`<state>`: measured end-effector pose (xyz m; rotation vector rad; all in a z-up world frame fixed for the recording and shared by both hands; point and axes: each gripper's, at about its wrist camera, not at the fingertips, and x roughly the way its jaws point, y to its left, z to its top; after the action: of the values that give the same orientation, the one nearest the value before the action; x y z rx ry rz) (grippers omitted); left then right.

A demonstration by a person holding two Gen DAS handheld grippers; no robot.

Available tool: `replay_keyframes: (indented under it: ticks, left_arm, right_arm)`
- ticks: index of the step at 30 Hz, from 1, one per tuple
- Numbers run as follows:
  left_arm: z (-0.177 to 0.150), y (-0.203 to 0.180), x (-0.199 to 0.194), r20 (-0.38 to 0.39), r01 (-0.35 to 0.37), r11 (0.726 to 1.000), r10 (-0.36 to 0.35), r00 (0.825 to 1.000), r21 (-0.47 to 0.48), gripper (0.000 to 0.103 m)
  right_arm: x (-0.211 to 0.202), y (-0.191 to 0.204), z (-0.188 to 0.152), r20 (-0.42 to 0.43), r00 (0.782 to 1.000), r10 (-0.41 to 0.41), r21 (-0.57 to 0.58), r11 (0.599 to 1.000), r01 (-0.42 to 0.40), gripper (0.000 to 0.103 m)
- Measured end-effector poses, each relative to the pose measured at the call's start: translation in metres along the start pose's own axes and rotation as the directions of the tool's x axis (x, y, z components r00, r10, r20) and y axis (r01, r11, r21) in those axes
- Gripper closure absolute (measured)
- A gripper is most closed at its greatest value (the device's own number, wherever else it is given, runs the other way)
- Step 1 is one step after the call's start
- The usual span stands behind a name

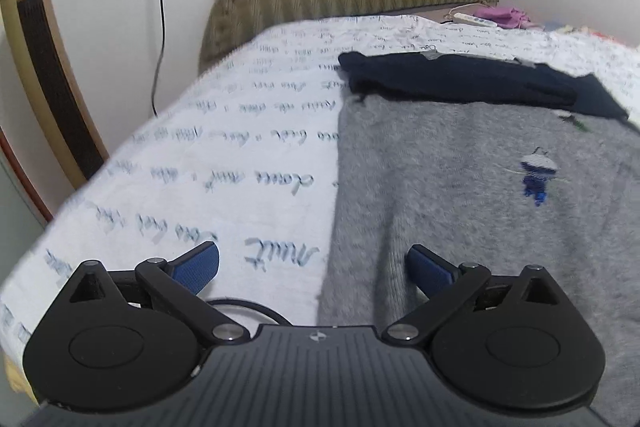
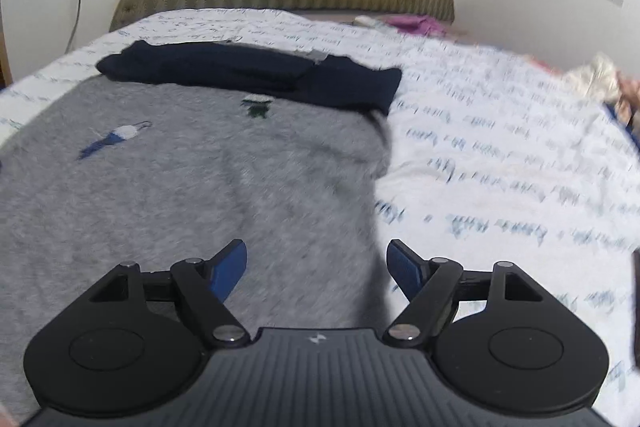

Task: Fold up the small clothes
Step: 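Move both grippers toward the ribbed hem of the sweater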

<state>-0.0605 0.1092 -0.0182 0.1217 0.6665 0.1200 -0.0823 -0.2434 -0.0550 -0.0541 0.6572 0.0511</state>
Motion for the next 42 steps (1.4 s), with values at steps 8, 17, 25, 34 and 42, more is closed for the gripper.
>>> replay_keyframes:
  ticks: [8, 17, 25, 34, 42]
  left_arm:
    - [-0.011, -0.01, -0.021, 0.021, -0.011, 0.998, 0.01, 1.0, 0.063, 0.002]
    - [-0.02, -0.015, -0.04, 0.019, 0.009, 0.998, -0.01, 1.0, 0.067, 0.001]
    - [-0.026, -0.019, -0.043, 0.011, 0.026, 0.995, -0.027, 1.0, 0.096, 0.001]
    - [-0.029, -0.017, -0.046, -0.021, 0.048, 0.995, -0.046, 0.999, 0.089, 0.001]
    - [-0.034, -0.001, -0.053, -0.017, 0.059, 0.996, -0.057, 0.998, 0.071, 0.001]
  right_arm:
    - [-0.035, 0.006, -0.004, 0.041, 0.995, 0.09, 0.028, 0.995, -0.092, 0.026]
    - [-0.059, 0.012, -0.013, 0.036, 0.975, 0.221, 0.143, 0.964, -0.224, 0.025]
    - [-0.058, 0.018, -0.02, -0.003, 0.976, 0.218, 0.146, 0.965, -0.215, 0.02]
    - [-0.059, 0.022, -0.023, -0.009, 0.962, 0.273, 0.155, 0.951, -0.268, 0.02]
    - [-0.064, 0.005, -0.023, 0.024, 0.957, 0.29, 0.175, 0.941, -0.289, 0.02]
